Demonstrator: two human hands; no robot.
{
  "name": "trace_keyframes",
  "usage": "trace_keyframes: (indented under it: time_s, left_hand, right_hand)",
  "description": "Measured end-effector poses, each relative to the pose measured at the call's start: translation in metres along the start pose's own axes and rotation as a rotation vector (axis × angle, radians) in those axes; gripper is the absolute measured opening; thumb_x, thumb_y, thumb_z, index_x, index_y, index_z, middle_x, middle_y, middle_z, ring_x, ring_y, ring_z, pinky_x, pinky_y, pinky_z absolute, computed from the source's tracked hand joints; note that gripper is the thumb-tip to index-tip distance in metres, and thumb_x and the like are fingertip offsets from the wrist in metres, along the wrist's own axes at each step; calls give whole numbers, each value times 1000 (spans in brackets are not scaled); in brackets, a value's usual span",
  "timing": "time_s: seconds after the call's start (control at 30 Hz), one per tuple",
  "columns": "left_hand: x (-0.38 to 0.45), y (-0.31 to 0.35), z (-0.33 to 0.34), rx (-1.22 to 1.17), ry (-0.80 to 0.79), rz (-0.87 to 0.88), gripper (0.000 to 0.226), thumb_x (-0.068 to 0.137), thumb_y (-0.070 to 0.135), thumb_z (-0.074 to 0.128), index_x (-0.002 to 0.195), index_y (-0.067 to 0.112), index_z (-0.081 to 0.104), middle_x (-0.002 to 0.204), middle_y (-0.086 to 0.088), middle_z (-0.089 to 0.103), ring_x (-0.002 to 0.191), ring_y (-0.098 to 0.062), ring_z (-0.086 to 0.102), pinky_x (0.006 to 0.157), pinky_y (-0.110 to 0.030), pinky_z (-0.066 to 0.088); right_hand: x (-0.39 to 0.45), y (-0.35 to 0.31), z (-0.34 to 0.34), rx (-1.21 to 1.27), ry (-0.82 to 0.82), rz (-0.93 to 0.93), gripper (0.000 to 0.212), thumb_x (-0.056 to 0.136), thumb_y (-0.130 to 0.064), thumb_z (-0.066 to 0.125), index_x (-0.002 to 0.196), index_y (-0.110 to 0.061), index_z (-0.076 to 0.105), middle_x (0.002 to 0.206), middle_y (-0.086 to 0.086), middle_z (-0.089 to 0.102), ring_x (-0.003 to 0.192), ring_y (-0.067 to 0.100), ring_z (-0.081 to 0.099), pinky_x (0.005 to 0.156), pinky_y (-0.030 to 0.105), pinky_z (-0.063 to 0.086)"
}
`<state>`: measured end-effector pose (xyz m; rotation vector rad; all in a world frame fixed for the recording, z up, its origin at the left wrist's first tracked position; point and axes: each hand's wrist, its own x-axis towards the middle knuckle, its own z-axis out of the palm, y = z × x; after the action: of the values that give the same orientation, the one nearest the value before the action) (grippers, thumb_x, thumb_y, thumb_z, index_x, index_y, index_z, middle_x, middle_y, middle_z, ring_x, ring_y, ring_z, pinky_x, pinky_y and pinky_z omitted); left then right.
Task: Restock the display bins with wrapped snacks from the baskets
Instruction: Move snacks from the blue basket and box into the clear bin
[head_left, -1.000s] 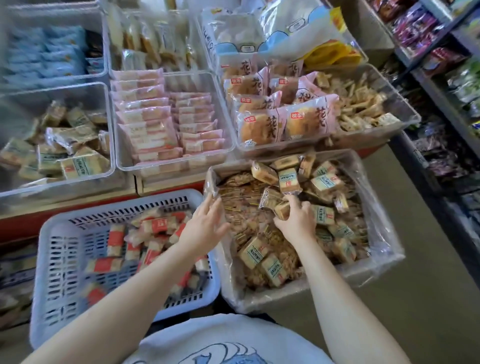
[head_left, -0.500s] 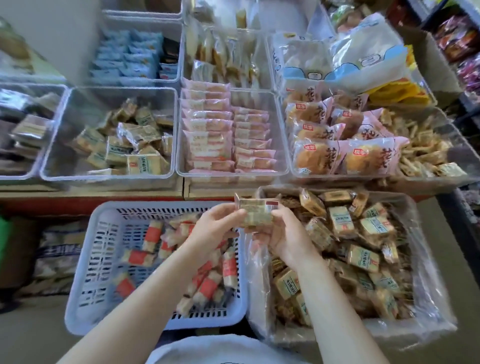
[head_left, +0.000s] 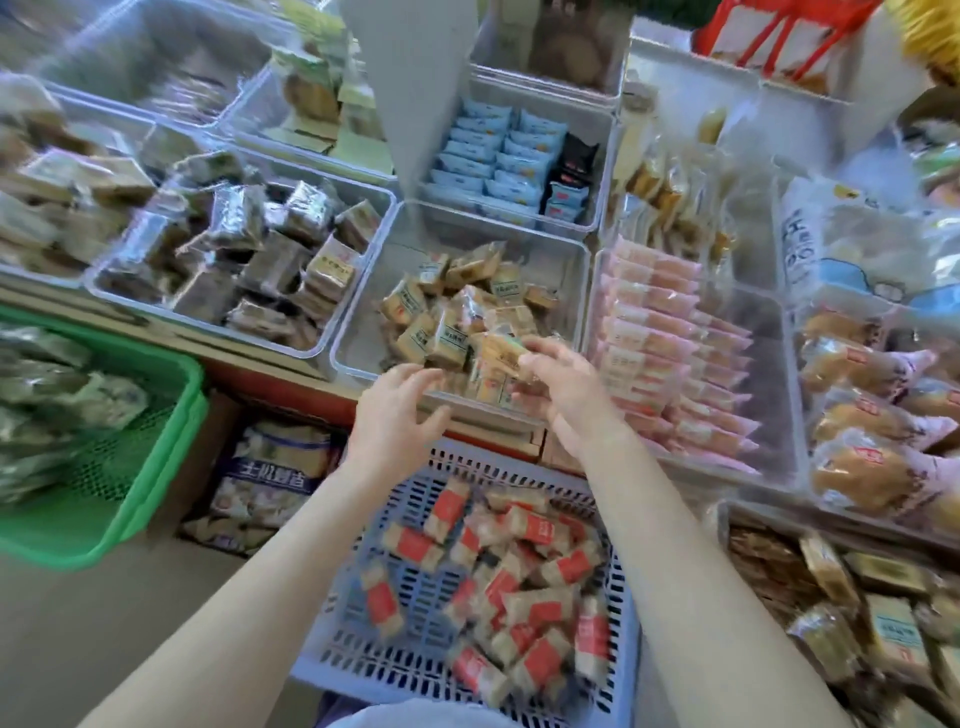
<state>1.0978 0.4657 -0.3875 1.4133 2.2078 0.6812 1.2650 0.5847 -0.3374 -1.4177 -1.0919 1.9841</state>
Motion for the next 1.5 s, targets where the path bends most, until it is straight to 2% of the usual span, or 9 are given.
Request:
trace_keyframes:
  time_s: [0.2,0.33,0.47,0.6,0.73,0.97,1.07,1.33,1.5]
  left_hand:
    - [-13,-31,19,246,-144,149,80,98,33,57,161,20,9,168,-1,1,154,-20,-13,126,-34,-2]
    - [-12,-32,19,254,-172,122,84,98,35,55,161,22,1,168,-1,-9,152,-19,-20,126,-35,-5]
    - [-13,-32,19,291,-167,118,86,97,36,53,161,20,-2,168,-4,-12,152,-20,-21,125,-34,-6]
    - [-15,-9,24,279,-115,49,77,97,31,54,159,10,14,167,-13,4,155,-29,-5,126,-43,7]
    - [-41,53,63,130,-55,230,49,90,20,62,137,7,54,152,-18,41,144,-36,32,115,-52,33]
    - [-101,174,169,80,-601,259,27,100,35,52,106,15,69,99,-3,71,86,-23,67,66,-35,54]
    - [-126,203,199,73,-759,197,37,100,41,55,88,7,63,75,-10,67,65,-27,62,56,-30,40]
    - [-152,212,226,120,-735,116,35,94,29,63,73,20,37,68,3,48,59,-16,44,56,-32,37]
    - [-148,214,223,196,-744,148,33,93,34,63,74,19,42,68,1,53,61,-17,48,57,-33,42]
  right_hand:
    - [70,-32,81,-386,129,-245,51,93,-26,66,143,-21,53,123,-1,65,89,13,68,75,28,61]
    - [87,-24,87,-687,81,-157,53,94,-25,59,146,-16,51,142,-1,58,125,20,57,107,32,45]
    - [54,-19,63,-601,108,-226,32,96,-22,56,126,-18,68,121,2,71,109,16,67,98,35,54]
    - [-23,0,0,-460,102,-235,23,101,-10,50,101,-14,73,93,6,75,80,20,74,75,29,61]
    - [-90,52,-100,-424,364,-164,24,101,-9,50,93,-15,72,82,4,72,70,14,69,67,28,58]
    - [-191,160,-255,-529,633,127,17,95,-14,57,87,-24,68,84,-1,70,80,22,67,73,33,52]
    - [-223,190,-294,-652,548,255,7,95,-25,62,99,-22,67,99,-1,68,95,19,64,74,29,45]
    - [-227,241,-282,-1063,426,311,91,79,-50,80,144,-17,24,150,10,24,139,32,31,103,42,42]
    - [-222,221,-287,-833,484,243,80,76,-46,79,136,-15,37,129,6,45,121,28,45,95,38,43]
